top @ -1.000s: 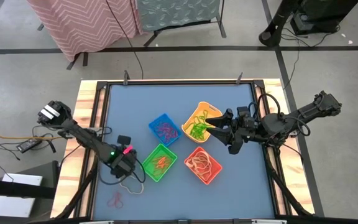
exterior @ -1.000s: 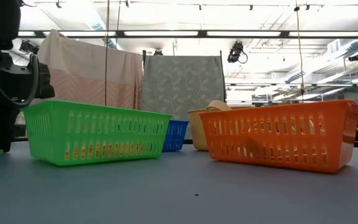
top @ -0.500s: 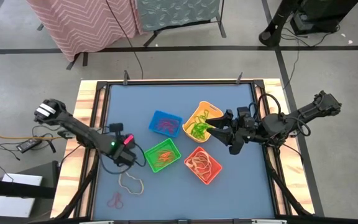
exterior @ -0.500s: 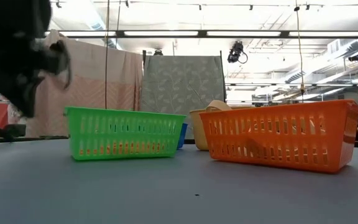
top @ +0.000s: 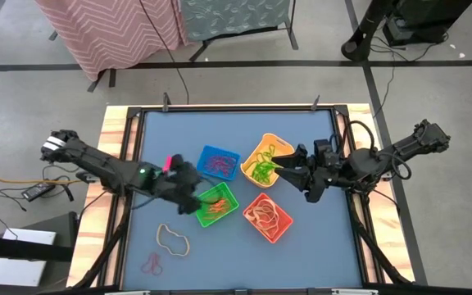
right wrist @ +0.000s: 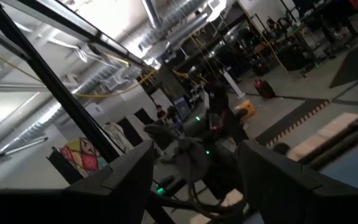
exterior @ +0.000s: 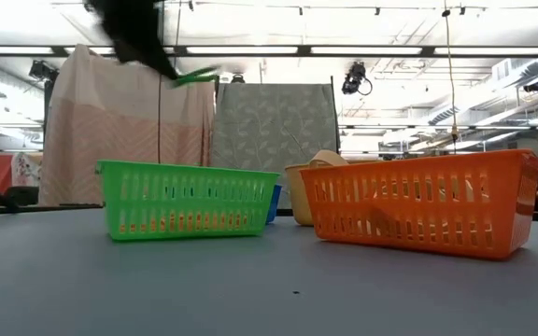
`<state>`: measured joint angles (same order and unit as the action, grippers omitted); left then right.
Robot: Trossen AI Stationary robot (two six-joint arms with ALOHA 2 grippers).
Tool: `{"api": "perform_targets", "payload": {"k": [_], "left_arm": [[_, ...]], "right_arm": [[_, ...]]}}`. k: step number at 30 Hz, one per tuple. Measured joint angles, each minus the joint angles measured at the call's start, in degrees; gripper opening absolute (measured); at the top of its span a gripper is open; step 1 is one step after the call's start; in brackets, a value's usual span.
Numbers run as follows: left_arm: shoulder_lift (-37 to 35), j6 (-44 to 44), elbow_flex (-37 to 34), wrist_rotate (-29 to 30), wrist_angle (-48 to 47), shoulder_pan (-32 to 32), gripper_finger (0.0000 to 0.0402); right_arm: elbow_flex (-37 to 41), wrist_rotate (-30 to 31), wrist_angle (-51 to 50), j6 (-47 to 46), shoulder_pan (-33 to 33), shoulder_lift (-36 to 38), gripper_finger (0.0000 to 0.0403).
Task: Sort rubber bands into baskets
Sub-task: Put the green rubber band into the yellow bin, then put the yellow rubber band into the orange bin
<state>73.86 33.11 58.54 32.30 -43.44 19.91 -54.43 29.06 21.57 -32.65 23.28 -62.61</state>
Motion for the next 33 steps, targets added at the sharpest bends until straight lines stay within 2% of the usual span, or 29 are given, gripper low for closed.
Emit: {"api": "perform_targets", "payload": {"k": [6,9,12,17,22,25,31,33], "left_arm": [[10.0,-10.1,3.6,-1.8,21.3,-8.2,0.0],[18.2,-12.4,7.7,-4.6,25.9,-12.9,0.0],[26.0,-14.0,14.8,-7.5,26.6,-17.0,0.0],[37.1,-17.9,27.4,-12.3,22.5,-20.8,0.0005],[44.0,-19.6,37.2,-13.7,14.3,-21.9,0.0041],[45.2,-21.1,39.7,-15.0,11.2,-22.0,0.008],[44.2,-21.0,40.2,-15.1,10.0,-21.9,0.0167],[43.6,-20.9,41.1,-15.5,4.6,-21.9,0.0192]], "right_arm": [[0.0,0.0,3.5,2.7,-0.8,0.0,0.0252],[0.0,0.0,3.7,2.8,-1.4,0.0,0.0252],[0.0,0.0,3.7,2.8,-1.9,0.0,0.0252],[0.0,0.0,3.7,2.8,-2.0,0.0,0.0252],[0.0,-0.1,3.7,2.7,-1.8,0.0,0.0252],[0.0,-0.2,3.7,2.8,-1.5,0.0,0.0252],[0.0,-0.2,4.0,2.9,-1.8,0.0,0.0252],[0.0,-0.2,4.6,2.9,-2.1,0.0,0.0252]]}}
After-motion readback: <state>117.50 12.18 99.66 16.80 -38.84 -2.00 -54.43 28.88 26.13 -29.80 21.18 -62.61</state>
